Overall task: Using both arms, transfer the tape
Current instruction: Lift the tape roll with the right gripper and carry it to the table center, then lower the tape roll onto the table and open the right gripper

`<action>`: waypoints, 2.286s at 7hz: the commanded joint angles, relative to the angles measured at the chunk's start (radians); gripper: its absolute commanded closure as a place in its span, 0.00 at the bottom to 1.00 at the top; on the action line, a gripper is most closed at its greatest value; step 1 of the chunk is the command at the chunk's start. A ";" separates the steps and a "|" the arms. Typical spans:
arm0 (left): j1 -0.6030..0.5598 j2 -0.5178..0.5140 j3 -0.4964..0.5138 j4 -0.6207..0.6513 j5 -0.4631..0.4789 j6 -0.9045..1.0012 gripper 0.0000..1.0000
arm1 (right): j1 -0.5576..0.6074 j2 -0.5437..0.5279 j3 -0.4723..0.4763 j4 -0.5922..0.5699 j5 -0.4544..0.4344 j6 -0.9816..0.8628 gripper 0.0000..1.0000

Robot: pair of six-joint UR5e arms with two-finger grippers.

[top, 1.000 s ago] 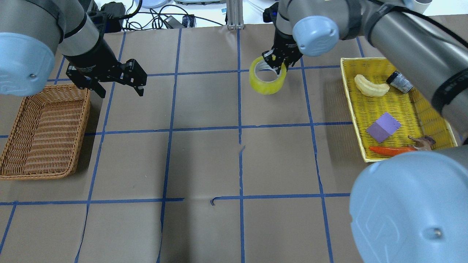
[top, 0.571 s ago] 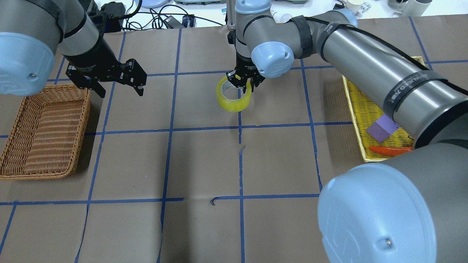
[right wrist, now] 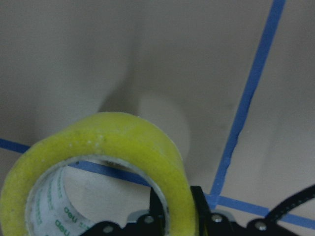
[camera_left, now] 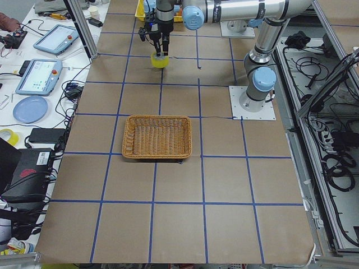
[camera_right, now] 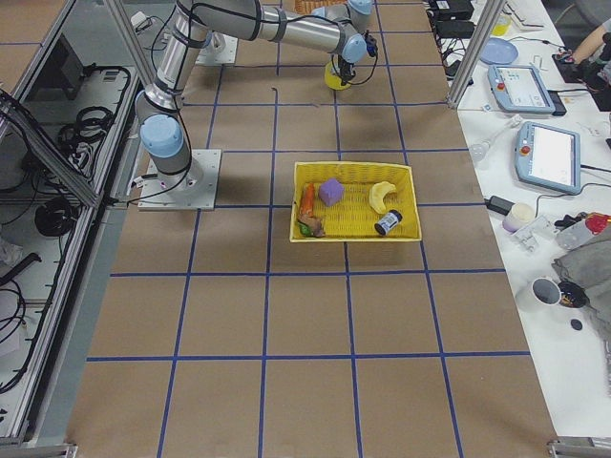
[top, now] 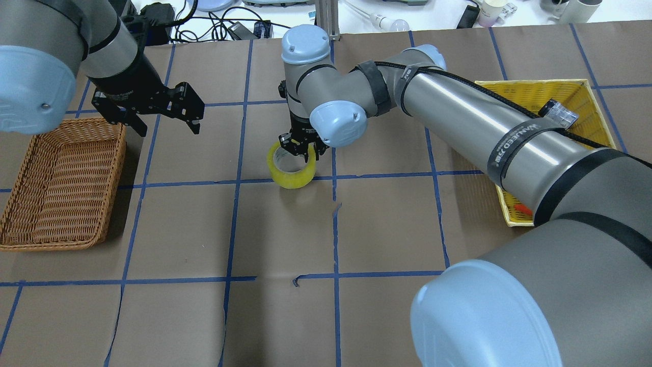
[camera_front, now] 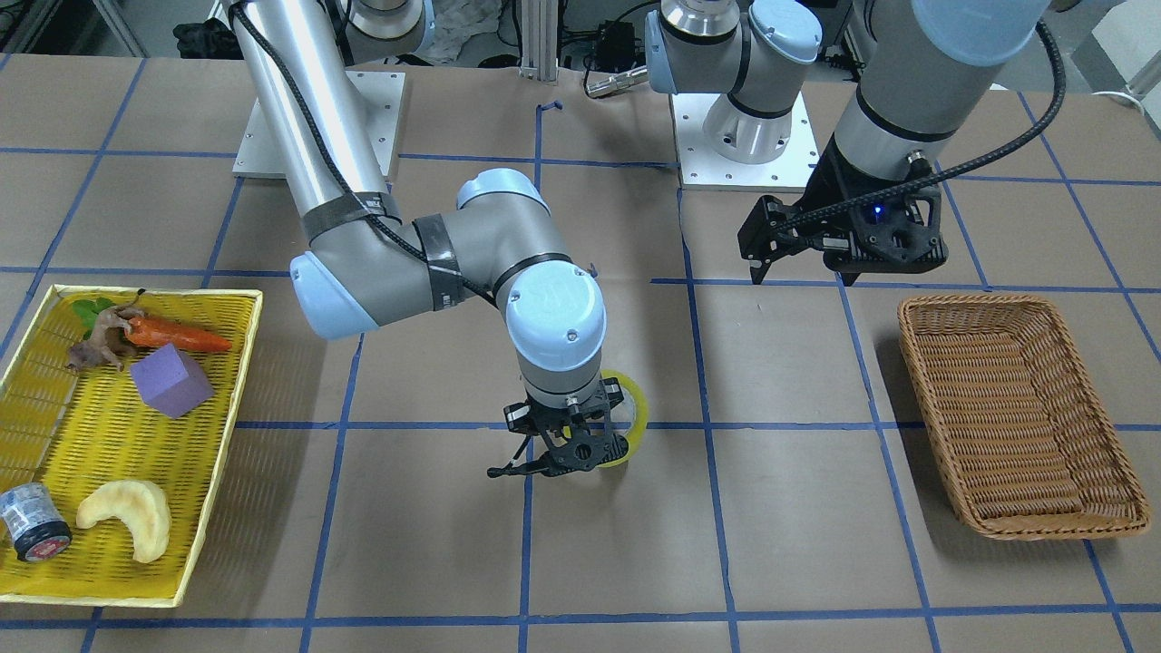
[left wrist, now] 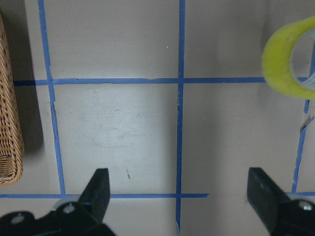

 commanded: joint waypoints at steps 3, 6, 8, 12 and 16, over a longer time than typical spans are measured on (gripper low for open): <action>0.000 -0.002 0.000 0.000 0.000 0.000 0.00 | -0.057 0.006 0.011 -0.044 -0.017 -0.056 1.00; -0.002 -0.002 -0.002 0.000 -0.002 -0.002 0.00 | -0.131 0.145 -0.209 -0.041 -0.015 -0.095 1.00; -0.002 -0.002 -0.002 0.000 -0.002 -0.002 0.00 | -0.162 0.184 -0.255 -0.037 -0.023 -0.158 1.00; -0.002 -0.003 -0.002 0.000 -0.002 -0.002 0.00 | -0.185 0.173 -0.253 -0.029 -0.029 -0.166 0.00; 0.024 -0.055 -0.002 0.076 -0.008 -0.015 0.00 | -0.211 -0.091 -0.227 0.246 -0.046 -0.164 0.00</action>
